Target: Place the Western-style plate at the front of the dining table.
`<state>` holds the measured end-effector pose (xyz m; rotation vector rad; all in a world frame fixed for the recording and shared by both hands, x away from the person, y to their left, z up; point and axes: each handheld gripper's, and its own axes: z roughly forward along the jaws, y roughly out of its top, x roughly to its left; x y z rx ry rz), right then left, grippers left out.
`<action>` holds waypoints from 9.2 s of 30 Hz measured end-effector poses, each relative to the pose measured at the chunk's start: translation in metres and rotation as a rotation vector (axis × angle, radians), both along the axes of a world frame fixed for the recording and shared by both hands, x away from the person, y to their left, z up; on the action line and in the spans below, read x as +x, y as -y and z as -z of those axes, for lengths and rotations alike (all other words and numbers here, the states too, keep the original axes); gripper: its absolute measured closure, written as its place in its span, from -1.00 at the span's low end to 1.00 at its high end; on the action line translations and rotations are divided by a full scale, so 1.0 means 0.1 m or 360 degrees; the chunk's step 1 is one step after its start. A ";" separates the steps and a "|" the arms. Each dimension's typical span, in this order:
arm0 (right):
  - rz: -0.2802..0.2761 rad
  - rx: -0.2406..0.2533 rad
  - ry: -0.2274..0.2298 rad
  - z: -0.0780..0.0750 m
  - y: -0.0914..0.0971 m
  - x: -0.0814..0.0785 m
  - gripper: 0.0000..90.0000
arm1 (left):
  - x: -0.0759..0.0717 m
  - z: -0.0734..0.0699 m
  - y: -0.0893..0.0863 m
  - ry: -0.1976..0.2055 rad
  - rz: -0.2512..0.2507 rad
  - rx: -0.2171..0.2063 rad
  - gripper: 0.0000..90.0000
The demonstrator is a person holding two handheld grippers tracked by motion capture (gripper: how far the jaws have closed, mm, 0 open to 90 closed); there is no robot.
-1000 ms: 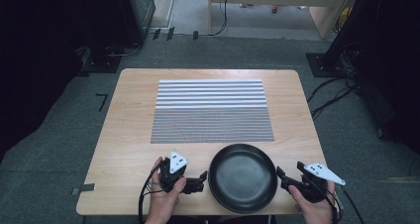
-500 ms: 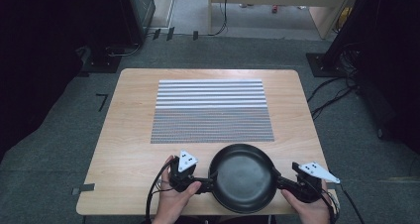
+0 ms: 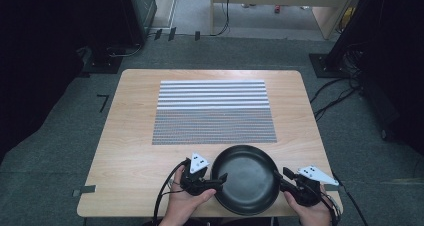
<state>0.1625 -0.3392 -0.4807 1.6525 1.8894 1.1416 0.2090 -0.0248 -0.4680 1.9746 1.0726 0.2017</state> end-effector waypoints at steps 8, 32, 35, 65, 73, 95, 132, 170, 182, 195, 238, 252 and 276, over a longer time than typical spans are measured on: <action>-0.0045 0.0052 -0.0035 0.01 0.01 0.00 0.50 | 0.00 0.08 0.00 -0.0058 0.0010 -0.0022 -0.08; 0.0051 0.0208 -0.0104 0.06 0.03 0.00 0.86 | 0.02 0.21 -0.02 -0.0131 -0.0027 0.0039 0.12; 0.0049 0.0217 -0.0094 0.08 0.00 0.01 0.87 | 0.02 0.20 -0.02 -0.0132 -0.0035 0.0033 0.14; 0.0086 0.0353 -0.0097 0.15 -0.03 0.17 0.87 | 0.05 0.19 -0.07 -0.0189 -0.0040 -0.0020 0.15; 0.0066 0.0371 -0.0084 0.17 -0.05 0.19 0.87 | 0.07 0.17 -0.13 -0.0210 -0.0048 -0.0062 0.20; -0.0001 0.0341 -0.0046 0.20 -0.18 0.16 0.85 | 0.08 0.06 -0.44 -0.0162 -0.0104 -0.0177 0.64; 0.0042 0.0612 -0.0195 0.30 -0.15 0.20 0.76 | 0.07 0.11 -0.44 -0.0169 -0.0070 -0.0205 0.59; 0.0109 0.0987 -0.0342 0.27 -0.02 0.24 0.89 | 0.13 0.15 -0.51 -0.0268 -0.0080 -0.0384 0.69; 0.0055 0.0959 -0.0361 0.13 -0.06 0.37 0.89 | 0.23 0.06 -0.54 -0.0280 -0.0140 -0.0402 0.72; 0.0002 0.0963 -0.0322 -0.14 -0.13 0.78 0.90 | 0.57 -0.18 -0.64 -0.0247 -0.0217 -0.0487 0.74; 0.0131 0.0896 -0.0429 -0.04 -0.55 2.57 0.89 | 2.19 0.07 -0.87 -0.0449 -0.0569 -0.0558 0.75; 0.0223 0.0843 -0.0500 0.21 -0.72 2.87 0.87 | 2.46 0.32 -0.93 -0.0521 -0.0688 -0.0545 0.76; 0.0239 0.0759 -0.0438 0.38 -0.72 3.05 0.82 | 2.60 0.44 -0.83 -0.0541 -0.0724 -0.0468 0.73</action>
